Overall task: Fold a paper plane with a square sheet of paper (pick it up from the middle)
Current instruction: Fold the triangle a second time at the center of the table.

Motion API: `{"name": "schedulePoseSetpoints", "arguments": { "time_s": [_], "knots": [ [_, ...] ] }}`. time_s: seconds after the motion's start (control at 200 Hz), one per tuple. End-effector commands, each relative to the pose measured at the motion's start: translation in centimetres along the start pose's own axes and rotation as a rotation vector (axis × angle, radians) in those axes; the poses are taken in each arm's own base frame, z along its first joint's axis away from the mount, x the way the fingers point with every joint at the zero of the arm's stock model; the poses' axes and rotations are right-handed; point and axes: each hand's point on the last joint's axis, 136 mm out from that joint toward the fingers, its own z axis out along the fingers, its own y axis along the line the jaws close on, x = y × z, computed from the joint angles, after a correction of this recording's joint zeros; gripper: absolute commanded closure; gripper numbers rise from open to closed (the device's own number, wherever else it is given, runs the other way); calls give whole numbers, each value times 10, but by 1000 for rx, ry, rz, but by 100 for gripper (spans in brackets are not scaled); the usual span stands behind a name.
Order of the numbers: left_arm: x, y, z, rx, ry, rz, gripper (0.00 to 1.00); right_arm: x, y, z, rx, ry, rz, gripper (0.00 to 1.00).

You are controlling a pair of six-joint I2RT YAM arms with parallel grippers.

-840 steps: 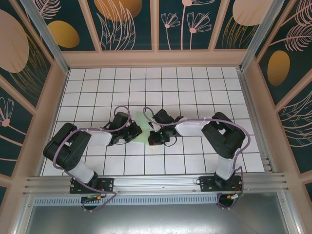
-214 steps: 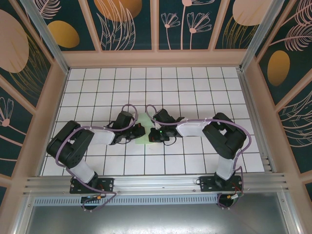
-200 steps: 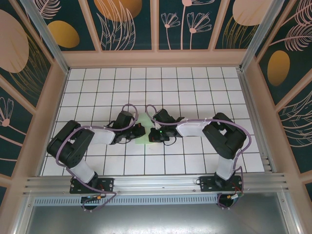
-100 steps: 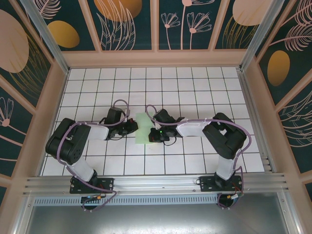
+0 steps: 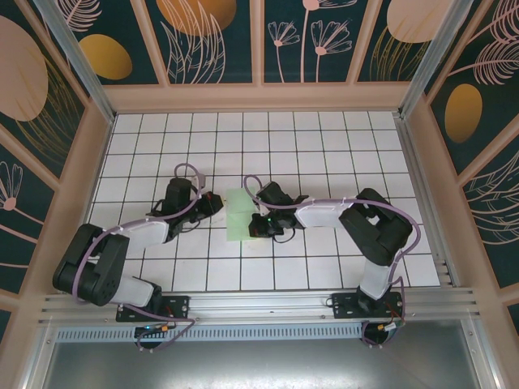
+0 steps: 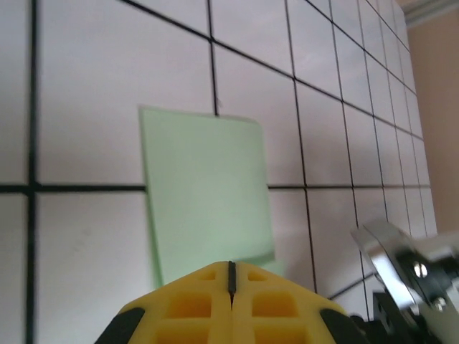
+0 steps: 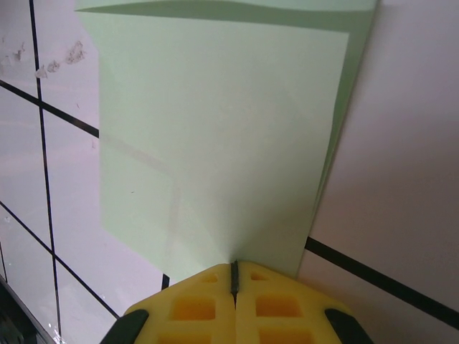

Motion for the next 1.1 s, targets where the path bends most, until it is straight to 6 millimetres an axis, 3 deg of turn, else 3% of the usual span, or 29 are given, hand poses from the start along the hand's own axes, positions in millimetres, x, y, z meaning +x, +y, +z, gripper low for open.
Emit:
{"name": "schedulePoseSetpoints", "arguments": {
  "time_s": [0.0,0.15,0.56,1.096],
  "knots": [
    [19,-16,6,59,44,7,100,24,-27,-6,94,67,47,100],
    [29,-22,22,80,76,6,100,7,-6,-19,27,0,6,100],
    [50,0,34,40,139,-22,100,-16,23,-30,-56,-60,-12,100],
    [58,11,41,-6,187,-26,100,-43,18,3,-1,-64,3,100]
  ]
}}
